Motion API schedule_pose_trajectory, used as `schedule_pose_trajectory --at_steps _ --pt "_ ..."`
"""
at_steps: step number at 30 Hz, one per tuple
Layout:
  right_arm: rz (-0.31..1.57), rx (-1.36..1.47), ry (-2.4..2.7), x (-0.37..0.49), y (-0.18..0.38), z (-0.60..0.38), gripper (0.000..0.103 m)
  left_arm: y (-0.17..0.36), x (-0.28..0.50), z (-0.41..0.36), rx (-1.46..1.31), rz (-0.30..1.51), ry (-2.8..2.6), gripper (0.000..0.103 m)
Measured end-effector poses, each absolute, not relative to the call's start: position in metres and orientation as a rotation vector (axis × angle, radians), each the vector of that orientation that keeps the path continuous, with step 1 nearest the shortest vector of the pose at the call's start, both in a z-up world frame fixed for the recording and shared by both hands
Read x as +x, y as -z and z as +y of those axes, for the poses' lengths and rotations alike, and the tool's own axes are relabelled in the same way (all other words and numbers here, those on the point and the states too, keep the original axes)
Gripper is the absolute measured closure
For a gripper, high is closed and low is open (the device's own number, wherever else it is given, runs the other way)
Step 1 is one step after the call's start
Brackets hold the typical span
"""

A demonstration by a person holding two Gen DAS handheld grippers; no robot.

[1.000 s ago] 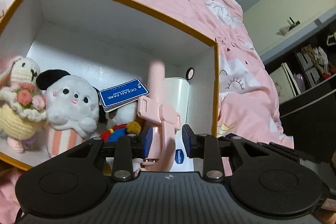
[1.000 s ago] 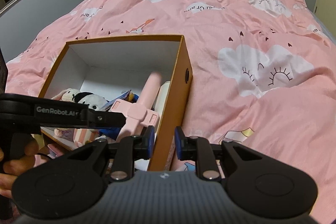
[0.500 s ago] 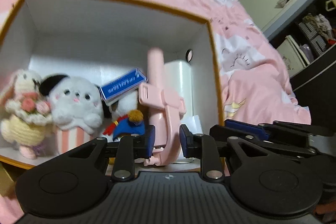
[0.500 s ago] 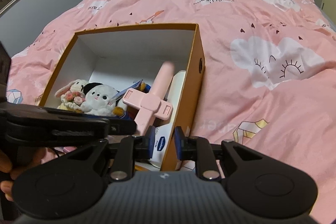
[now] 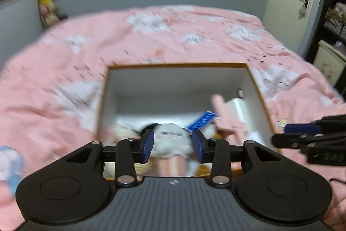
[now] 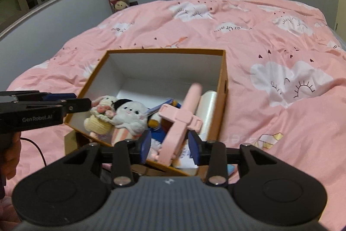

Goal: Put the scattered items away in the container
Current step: 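Withdraw both tools from the box back over the pile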

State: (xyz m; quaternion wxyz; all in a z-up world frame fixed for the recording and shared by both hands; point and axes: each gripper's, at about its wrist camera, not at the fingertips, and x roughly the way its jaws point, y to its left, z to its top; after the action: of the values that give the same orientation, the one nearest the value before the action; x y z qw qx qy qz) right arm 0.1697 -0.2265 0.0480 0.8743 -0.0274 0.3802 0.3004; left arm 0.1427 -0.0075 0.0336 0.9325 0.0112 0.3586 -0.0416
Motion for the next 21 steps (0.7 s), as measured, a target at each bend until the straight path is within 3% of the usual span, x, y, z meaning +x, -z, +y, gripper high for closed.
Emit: schedule_pose_trajectory --at_steps 11,21 --pt "0.833 -0.081 -0.702 0.139 -0.035 -0.209 0.060 -0.042 0.105 0.027 0.029 0.766 0.059 0.049" --pt "0.801 -0.097 -0.730 0.119 -0.048 -0.205 0.060 -0.095 0.099 0.090 0.184 0.785 0.047 0.049"
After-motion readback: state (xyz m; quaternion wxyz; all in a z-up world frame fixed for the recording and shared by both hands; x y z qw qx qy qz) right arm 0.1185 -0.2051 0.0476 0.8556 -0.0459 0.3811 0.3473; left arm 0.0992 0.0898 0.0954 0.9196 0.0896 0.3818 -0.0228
